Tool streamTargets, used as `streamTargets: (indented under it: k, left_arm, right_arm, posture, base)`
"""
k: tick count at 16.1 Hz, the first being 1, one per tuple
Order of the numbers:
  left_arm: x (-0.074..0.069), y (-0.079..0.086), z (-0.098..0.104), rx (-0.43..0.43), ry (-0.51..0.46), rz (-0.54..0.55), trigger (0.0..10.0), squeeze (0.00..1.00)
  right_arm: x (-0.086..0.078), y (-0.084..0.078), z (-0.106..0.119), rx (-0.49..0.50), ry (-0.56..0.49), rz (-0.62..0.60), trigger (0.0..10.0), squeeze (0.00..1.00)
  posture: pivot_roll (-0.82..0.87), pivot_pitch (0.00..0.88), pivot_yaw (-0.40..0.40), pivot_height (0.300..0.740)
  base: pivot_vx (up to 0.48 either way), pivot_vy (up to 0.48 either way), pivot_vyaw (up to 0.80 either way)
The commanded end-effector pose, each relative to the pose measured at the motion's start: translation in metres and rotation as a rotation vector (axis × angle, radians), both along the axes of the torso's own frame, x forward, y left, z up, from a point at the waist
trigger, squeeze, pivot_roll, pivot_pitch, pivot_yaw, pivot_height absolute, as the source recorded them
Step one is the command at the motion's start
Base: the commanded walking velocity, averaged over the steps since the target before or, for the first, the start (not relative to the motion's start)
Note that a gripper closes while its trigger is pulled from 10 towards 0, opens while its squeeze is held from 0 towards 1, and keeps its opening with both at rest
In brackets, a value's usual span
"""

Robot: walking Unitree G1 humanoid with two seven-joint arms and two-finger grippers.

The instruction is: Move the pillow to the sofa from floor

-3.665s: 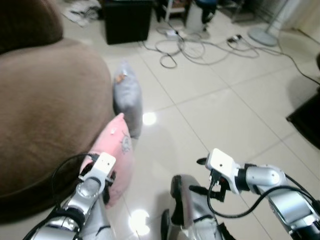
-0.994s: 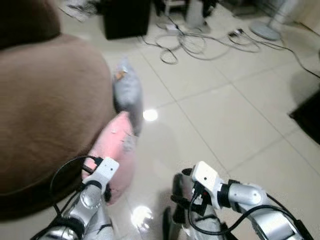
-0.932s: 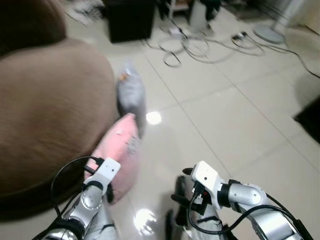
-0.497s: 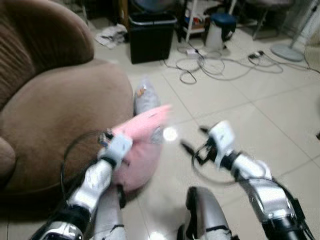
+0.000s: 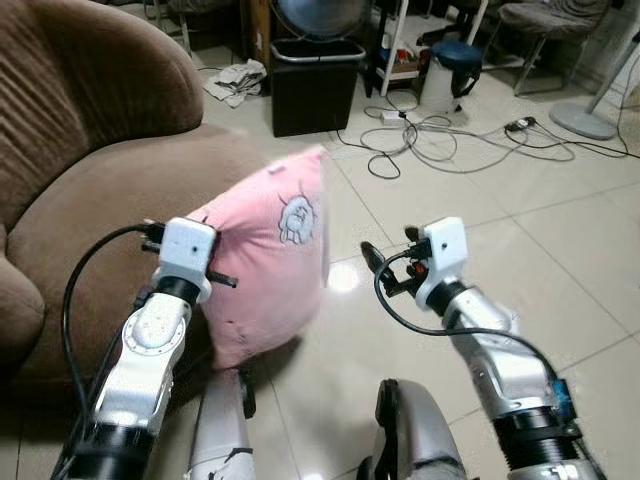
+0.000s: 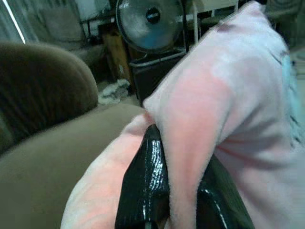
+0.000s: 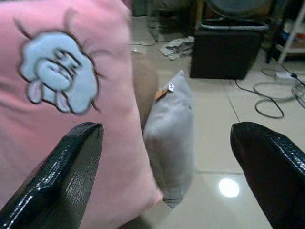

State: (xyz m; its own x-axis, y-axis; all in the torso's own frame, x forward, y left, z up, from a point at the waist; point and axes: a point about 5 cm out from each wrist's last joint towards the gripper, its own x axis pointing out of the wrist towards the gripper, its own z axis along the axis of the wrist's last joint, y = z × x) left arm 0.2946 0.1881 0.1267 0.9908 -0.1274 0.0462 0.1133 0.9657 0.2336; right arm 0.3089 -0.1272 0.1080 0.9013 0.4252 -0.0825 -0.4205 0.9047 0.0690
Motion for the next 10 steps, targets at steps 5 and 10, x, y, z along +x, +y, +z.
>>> streamTargets:
  k: [5, 10]
  left_arm:
    - [-0.003, -0.007, 0.018, -0.086, -0.032, 0.047, 10.0, 0.0]
    - [-0.011, -0.004, 0.009, -0.032, -0.029, 0.11, 10.0, 0.0]
  right_arm:
    - [0.01, -0.002, 0.008, 0.012, -0.032, -0.04, 10.0, 0.0]
    - [0.008, 0.007, 0.002, -0.048, -0.012, 0.01, 10.0, 0.0]
  posture:
    - [0.18, 0.0, -0.063, 0.606]
    - [0.18, 0.0, -0.099, 0.651]
  base:
    - [0.0, 0.0, 0.0]
    - [0.0, 0.0, 0.0]
